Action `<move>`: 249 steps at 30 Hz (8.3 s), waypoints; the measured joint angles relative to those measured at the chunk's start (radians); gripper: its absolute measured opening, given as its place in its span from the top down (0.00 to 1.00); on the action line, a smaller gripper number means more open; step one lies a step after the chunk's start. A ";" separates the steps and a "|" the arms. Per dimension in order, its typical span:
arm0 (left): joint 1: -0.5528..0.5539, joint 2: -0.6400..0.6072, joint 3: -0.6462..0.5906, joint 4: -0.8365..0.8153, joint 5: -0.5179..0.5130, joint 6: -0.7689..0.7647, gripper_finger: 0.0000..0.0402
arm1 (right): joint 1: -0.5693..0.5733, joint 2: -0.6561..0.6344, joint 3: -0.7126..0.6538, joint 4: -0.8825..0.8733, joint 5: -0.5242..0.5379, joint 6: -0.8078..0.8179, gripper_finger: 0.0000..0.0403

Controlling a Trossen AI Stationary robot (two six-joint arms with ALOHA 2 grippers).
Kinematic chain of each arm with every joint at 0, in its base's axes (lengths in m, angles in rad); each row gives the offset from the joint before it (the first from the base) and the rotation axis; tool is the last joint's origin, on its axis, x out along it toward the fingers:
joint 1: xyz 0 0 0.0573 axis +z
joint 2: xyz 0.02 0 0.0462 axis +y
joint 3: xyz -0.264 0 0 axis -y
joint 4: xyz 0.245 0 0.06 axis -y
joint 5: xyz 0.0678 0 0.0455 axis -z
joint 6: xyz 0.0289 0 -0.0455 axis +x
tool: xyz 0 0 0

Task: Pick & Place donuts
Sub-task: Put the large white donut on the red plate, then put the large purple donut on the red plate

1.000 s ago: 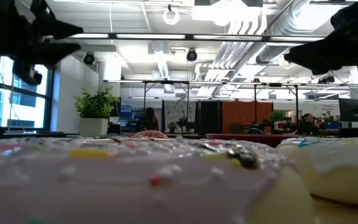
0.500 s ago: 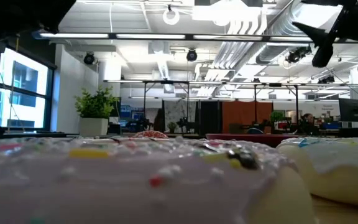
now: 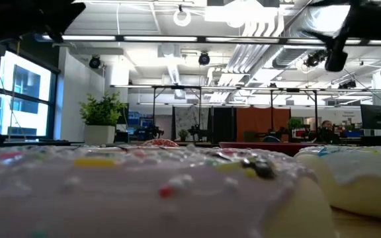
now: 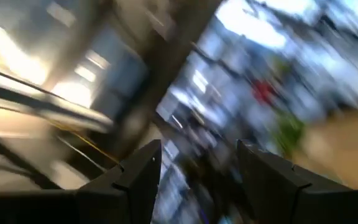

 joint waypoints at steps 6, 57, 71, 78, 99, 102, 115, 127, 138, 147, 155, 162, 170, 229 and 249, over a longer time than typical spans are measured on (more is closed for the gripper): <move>0.000 0.222 0.122 -0.280 0.166 -0.059 0.54 | 0.113 0.417 0.265 -0.410 -0.305 0.250 0.50; -0.543 0.968 0.382 -0.237 0.023 0.137 0.54 | 0.581 1.553 0.938 -0.705 -0.388 0.833 0.50; -0.543 0.968 0.382 -0.237 0.026 0.160 0.54 | 0.617 1.427 1.017 -0.936 -0.322 0.835 0.50; -0.543 0.968 0.382 -0.237 0.023 0.160 0.54 | 0.603 1.475 1.016 -0.908 -0.335 0.837 0.50; -0.542 0.968 0.382 -0.241 0.022 0.161 0.54 | 0.567 1.534 1.016 -0.836 -0.372 0.797 0.52; -0.542 0.968 0.382 -0.246 0.018 0.165 0.54 | 0.564 1.572 1.016 -0.790 -0.418 0.795 0.52; -0.542 0.968 0.382 -0.259 0.022 0.164 0.54 | 0.555 1.549 1.016 -0.838 -0.397 0.794 0.58; -0.542 0.968 0.382 -0.260 0.024 0.166 0.54 | 0.559 1.543 1.016 -0.787 -0.316 0.790 0.95; -0.542 0.968 0.382 -0.260 0.045 0.167 0.54 | 0.565 1.522 1.016 -0.766 -0.199 0.784 0.96; -0.542 0.968 0.381 -0.260 0.044 0.167 0.54 | 0.516 1.335 1.016 -1.051 -0.024 0.823 0.98; -0.542 0.968 0.381 -0.259 0.036 0.164 0.54 | 0.372 0.959 0.812 -1.312 -0.051 0.822 0.99; -0.542 0.968 0.381 -0.241 0.006 0.164 0.54 | 0.196 0.814 0.543 -0.983 -0.073 0.732 0.99; -0.542 0.968 0.381 -0.221 -0.028 0.153 0.54 | 0.000 0.825 0.459 -0.963 -0.129 0.570 0.99; -0.543 0.963 0.381 -0.259 0.221 0.157 0.54 | 0.540 1.794 1.446 -0.966 -0.311 0.299 0.59; -0.543 0.692 0.382 -0.351 0.182 0.212 0.54 | 0.577 1.944 1.623 -1.023 -0.321 0.268 0.59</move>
